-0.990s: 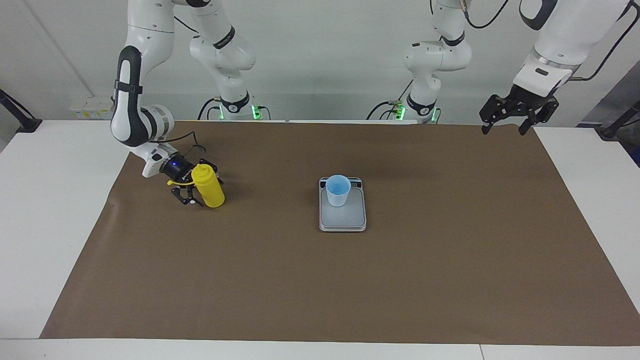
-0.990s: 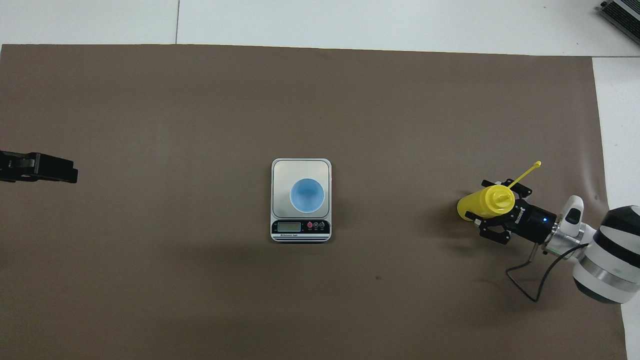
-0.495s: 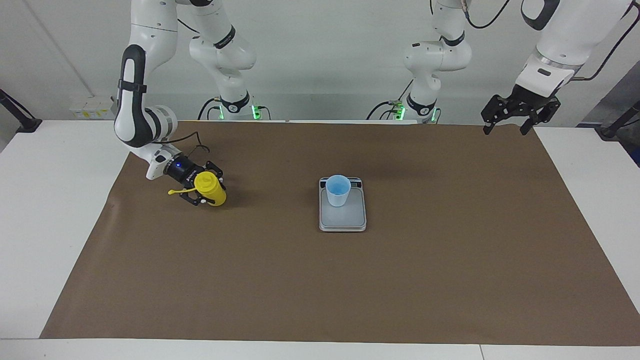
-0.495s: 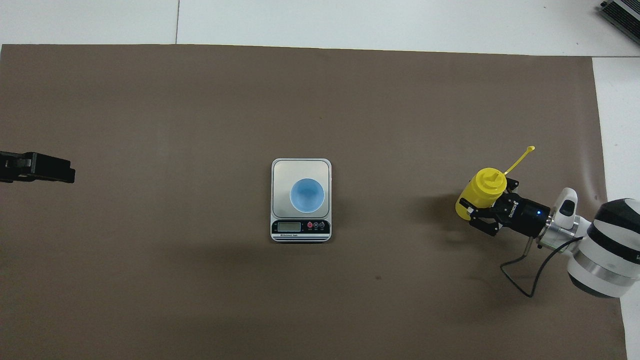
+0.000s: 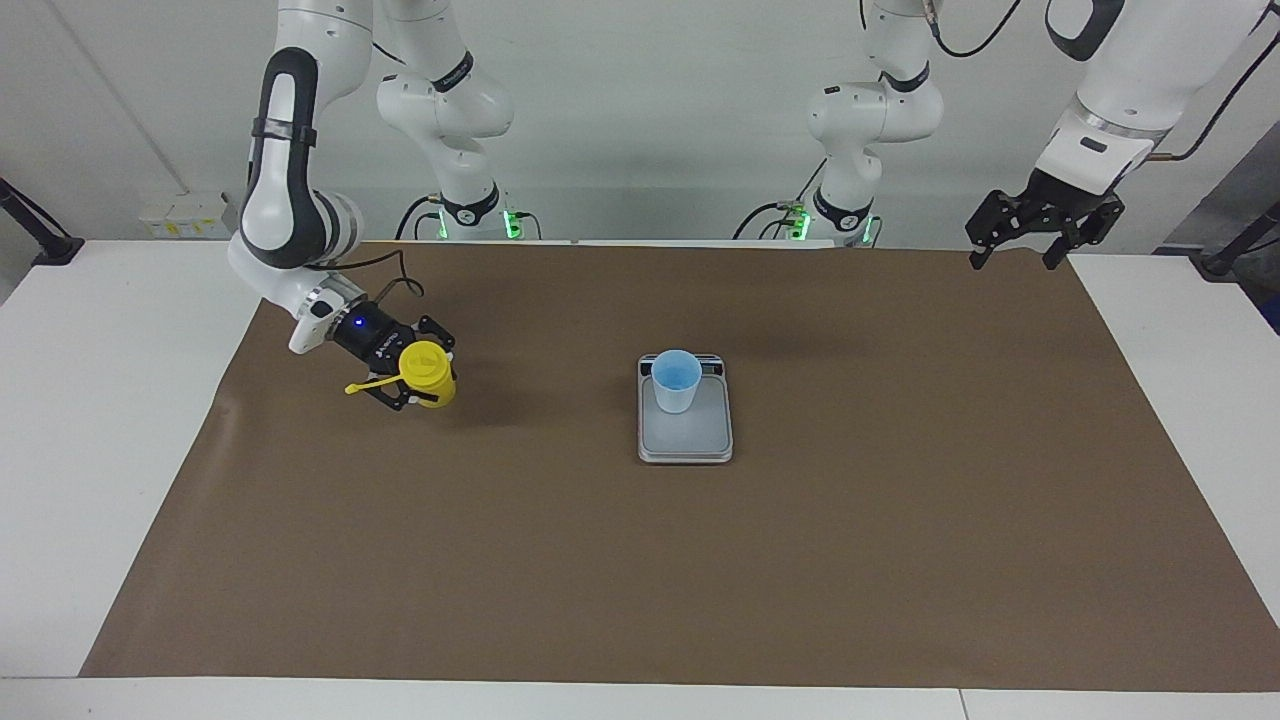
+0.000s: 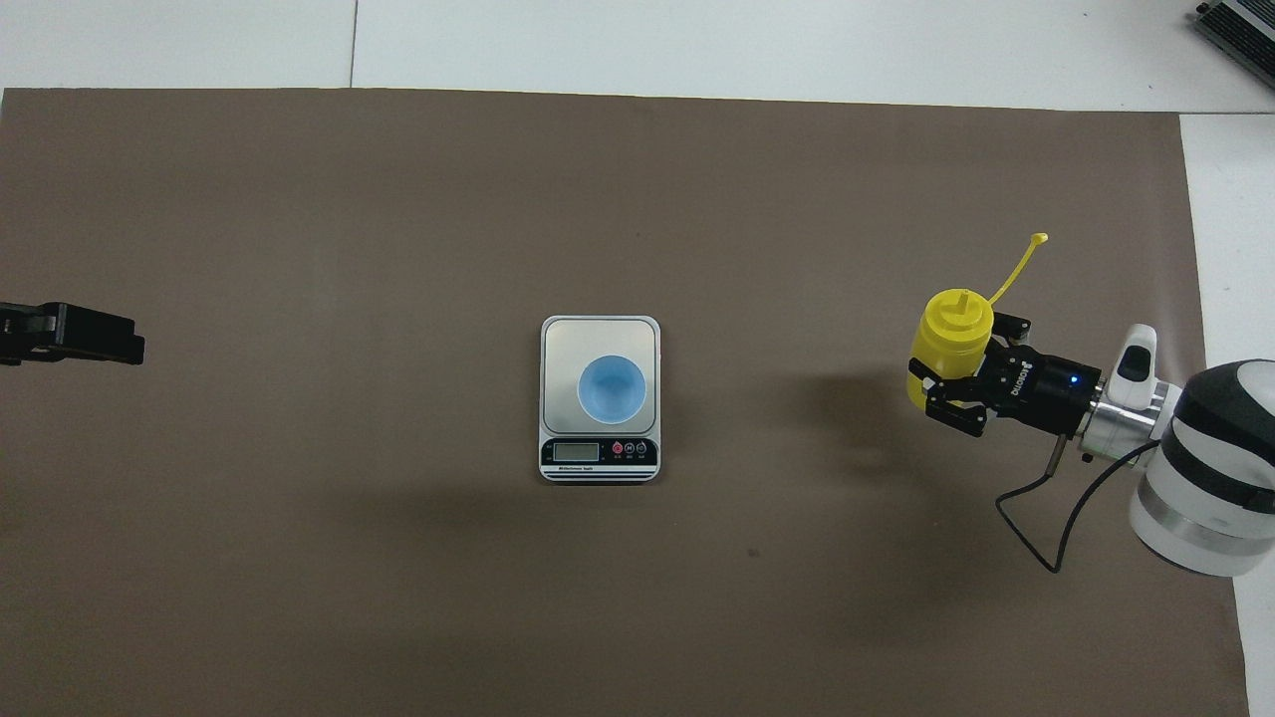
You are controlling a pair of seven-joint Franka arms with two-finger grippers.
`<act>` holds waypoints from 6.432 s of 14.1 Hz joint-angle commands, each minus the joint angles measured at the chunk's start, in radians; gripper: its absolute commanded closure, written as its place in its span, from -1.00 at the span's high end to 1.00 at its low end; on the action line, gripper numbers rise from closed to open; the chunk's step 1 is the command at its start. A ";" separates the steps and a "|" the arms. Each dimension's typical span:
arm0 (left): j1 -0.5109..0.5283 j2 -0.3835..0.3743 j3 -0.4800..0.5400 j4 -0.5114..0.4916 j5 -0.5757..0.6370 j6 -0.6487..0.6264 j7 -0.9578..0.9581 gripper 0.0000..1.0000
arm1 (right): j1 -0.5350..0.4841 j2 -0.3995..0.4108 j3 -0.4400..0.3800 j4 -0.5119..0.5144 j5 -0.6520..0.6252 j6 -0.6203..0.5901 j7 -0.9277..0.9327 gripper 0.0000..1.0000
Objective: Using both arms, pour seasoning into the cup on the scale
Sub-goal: 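Lift the yellow bottle with the right gripper and tilt it over the cup, then hold the tilted bottle nozzle-down over the blue cup with the right gripper, then turn the bottle upright and carry it back with the right gripper, then lower the yellow bottle onto the table with the right gripper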
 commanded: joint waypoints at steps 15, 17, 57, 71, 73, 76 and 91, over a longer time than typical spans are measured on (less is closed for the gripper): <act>0.015 -0.015 -0.010 -0.008 -0.005 -0.016 -0.012 1.00 | 0.435 0.039 0.005 0.211 -1.175 0.321 0.727 -1.00; 0.015 -0.015 -0.010 -0.008 -0.005 -0.016 -0.012 1.00 | 0.486 0.039 0.005 0.223 -1.371 0.315 0.930 -1.00; 0.015 -0.015 -0.010 -0.008 -0.005 -0.016 -0.012 1.00 | 0.802 0.162 0.020 0.415 -2.453 0.008 1.316 -1.00; 0.015 -0.015 -0.010 -0.008 -0.005 -0.016 -0.012 1.00 | 0.634 -0.062 0.017 0.345 -1.931 0.074 1.194 -1.00; 0.015 -0.015 -0.010 -0.008 -0.005 -0.016 -0.012 1.00 | 0.565 -0.114 0.017 0.328 -1.779 0.077 1.069 -1.00; 0.015 -0.015 -0.010 -0.008 -0.005 -0.016 -0.012 1.00 | 0.447 -0.134 0.014 0.328 -1.517 0.096 0.883 -1.00; 0.015 -0.016 -0.010 -0.008 -0.005 -0.016 -0.012 1.00 | -0.110 -0.127 0.011 0.136 -0.368 -0.132 0.082 -1.00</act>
